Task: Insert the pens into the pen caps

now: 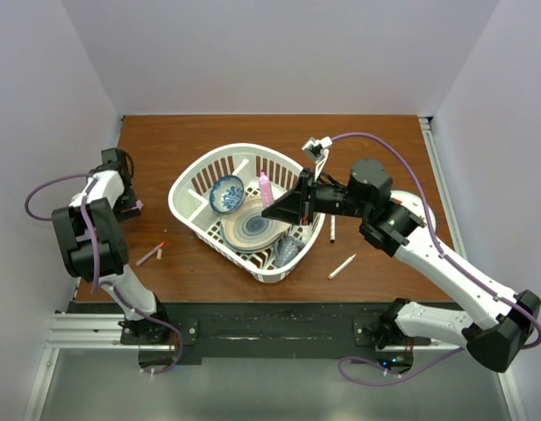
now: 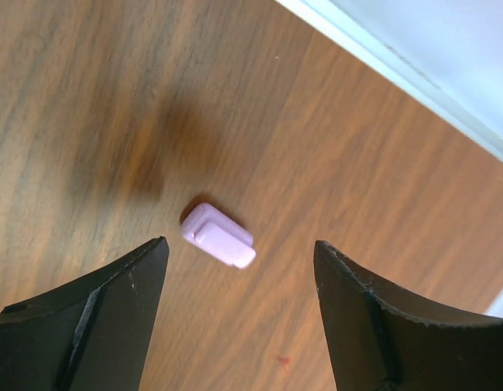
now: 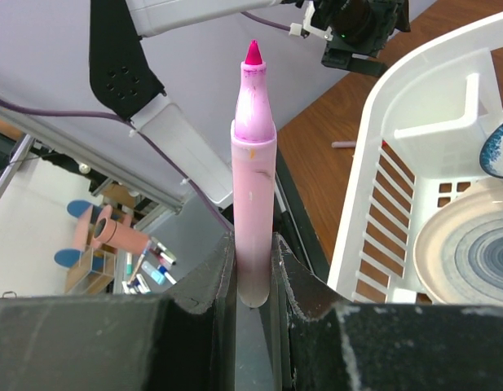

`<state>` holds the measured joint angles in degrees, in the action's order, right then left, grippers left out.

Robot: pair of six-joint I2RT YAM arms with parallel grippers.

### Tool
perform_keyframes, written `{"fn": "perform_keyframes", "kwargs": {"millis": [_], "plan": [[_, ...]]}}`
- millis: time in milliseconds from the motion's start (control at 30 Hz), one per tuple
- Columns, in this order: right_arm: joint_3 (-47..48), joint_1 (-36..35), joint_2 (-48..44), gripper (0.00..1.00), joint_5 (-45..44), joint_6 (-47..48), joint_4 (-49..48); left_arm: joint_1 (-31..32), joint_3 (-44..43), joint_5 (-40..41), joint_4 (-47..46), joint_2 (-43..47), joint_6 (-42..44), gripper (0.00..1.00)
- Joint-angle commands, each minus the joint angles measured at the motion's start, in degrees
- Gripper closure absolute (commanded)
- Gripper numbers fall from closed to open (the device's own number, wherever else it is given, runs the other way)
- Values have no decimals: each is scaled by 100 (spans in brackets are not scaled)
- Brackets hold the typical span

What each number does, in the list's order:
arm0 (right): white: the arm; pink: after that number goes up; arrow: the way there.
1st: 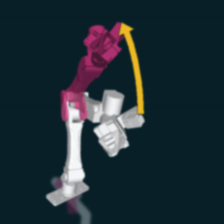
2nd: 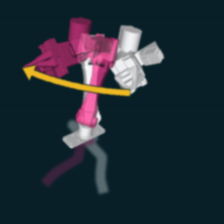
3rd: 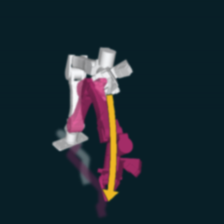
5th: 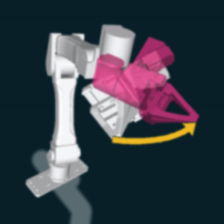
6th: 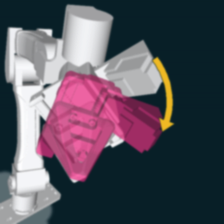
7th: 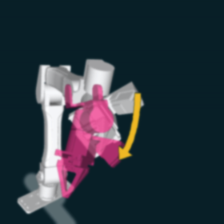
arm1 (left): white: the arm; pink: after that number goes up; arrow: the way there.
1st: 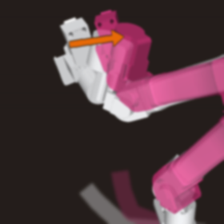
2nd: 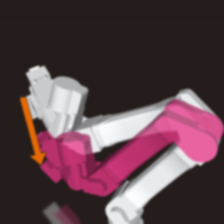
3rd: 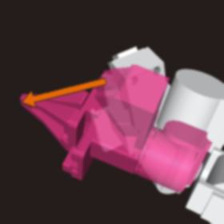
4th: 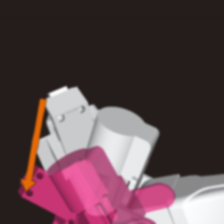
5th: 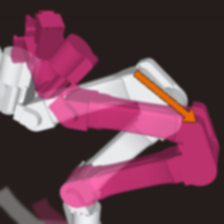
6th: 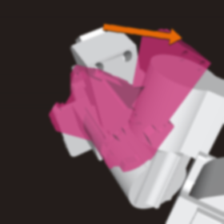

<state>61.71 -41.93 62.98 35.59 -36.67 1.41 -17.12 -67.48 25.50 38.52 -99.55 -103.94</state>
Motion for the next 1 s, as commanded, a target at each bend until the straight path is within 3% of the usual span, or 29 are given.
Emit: {"fn": "perform_keyframes", "kwargs": {"millis": [0, 767, 967], "plan": [[297, 27, 47, 100, 35, -104, -88, -19, -379, 113, 85, -345, -65, 23], [236, 18, 12, 100, -97, 72, 17, 350, -1320, 87, 1017, -1418, -390, 28], [218, 10, 30, 100, -97, 37, -35, 350, -1250, 87, 1061, -1454, -425, 35]]}}
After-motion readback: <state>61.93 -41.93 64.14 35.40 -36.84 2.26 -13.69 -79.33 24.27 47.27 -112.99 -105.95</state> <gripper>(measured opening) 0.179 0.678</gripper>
